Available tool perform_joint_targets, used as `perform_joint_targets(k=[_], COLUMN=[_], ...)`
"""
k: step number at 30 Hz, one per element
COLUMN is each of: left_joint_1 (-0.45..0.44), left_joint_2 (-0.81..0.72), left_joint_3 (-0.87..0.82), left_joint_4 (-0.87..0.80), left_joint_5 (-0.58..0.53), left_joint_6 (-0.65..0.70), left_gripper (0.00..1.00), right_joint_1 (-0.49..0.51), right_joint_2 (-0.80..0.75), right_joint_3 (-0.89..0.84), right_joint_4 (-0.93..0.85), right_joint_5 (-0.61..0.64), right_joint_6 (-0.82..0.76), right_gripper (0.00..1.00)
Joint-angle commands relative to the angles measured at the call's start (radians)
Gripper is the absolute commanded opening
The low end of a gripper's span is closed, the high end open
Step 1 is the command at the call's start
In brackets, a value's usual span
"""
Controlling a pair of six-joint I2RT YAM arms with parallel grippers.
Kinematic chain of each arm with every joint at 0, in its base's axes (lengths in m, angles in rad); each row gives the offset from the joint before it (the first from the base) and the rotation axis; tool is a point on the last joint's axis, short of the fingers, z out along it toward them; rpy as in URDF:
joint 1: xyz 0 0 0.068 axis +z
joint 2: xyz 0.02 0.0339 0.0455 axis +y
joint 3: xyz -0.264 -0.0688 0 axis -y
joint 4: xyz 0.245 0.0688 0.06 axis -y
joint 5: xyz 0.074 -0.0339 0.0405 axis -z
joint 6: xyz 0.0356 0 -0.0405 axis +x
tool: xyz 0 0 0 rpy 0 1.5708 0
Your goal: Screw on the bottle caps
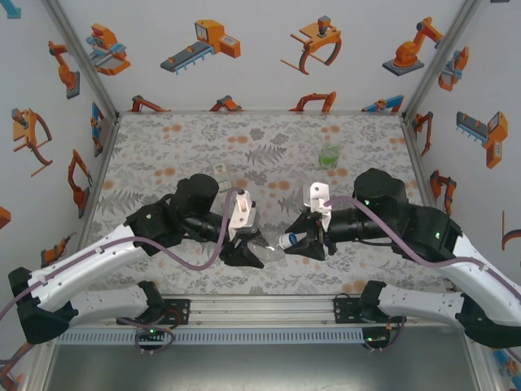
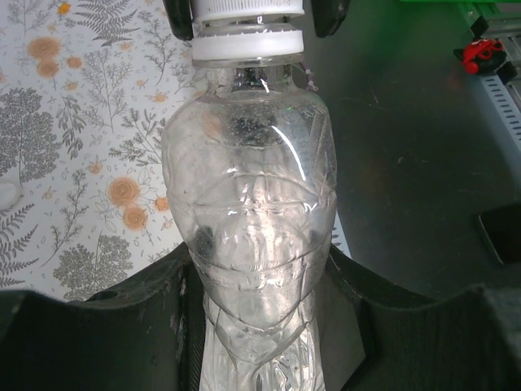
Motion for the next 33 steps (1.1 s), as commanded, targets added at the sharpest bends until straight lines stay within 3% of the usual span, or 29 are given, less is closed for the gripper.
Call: perform_joint_targets(k=[1,11,33], left_joint_1=[-0.002,-0.004,-0.009], left_joint_2=[0.002,-0.009,-0.028], left_joint_3=[0.042,0.034,0.018], left_joint_4=[0.010,0.010,0.020], left_joint_5=[0.026,0.026,0.021], left_joint_6=[-0.001,-0.005,-0.016], left_gripper=[0.01,0.01,0.01], right_joint_1=[0.004,0.005,0.004], right_joint_2=[0.008,0.006,0.021], right_joint_3=[0.044,0.065,0.090], right_joint_4=[-0.010,-0.029,-0.051], right_joint_5=[-0.021,0.023,0.015], right_joint_6=[0.023,0.018,-0.010], right_gripper=[0.41,0.49,0.51])
